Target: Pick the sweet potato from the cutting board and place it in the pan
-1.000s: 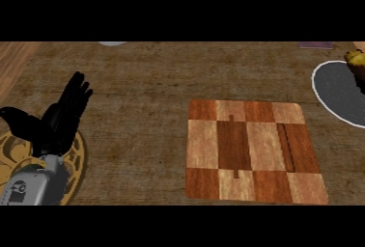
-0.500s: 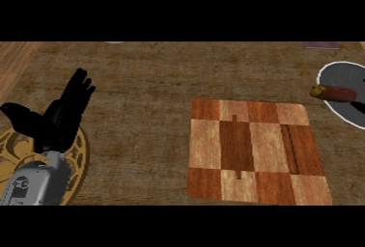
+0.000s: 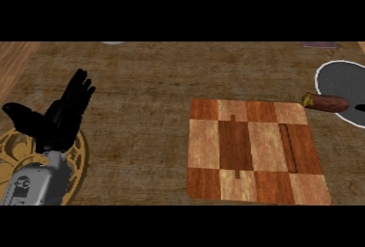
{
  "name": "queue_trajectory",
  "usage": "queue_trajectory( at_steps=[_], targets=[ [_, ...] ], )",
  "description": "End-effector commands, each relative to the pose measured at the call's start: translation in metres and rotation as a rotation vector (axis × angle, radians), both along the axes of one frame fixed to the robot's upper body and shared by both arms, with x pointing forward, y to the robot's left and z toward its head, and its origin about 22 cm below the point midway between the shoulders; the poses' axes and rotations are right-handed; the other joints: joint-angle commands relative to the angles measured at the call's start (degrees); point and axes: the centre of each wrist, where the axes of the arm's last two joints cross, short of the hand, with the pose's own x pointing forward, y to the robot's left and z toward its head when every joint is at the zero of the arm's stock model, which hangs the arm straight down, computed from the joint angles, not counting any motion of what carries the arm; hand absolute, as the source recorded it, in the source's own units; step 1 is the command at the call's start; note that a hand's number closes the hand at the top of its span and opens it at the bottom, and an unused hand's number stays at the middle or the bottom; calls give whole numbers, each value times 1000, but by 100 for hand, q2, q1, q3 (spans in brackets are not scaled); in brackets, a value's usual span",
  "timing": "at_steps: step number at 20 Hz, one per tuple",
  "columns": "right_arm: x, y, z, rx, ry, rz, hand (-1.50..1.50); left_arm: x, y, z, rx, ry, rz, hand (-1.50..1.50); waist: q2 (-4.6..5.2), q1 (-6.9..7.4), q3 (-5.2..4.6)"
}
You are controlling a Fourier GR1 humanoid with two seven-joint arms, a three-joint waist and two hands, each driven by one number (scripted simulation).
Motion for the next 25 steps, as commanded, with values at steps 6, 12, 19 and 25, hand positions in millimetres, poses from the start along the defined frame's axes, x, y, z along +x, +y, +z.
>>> queue_trajectory(
  at_steps=[6,12,19,25],
  targets=[
    [-49,-56,22,386,-185,-17,-150,-6,8,6,-17,7,9,0,-42,-118,3],
    [-104,-93,17,542,-211,91,-150,-5,12,9,-2,10,37,0,-56,-212,18],
    [-141,-116,28,560,-205,127,-150,-13,19,-2,-5,15,36,0,-60,-192,19],
    [-147,-111,6,496,-199,120,-150,-9,5,-1,-9,-1,32,0,-71,-200,13]
  ],
)
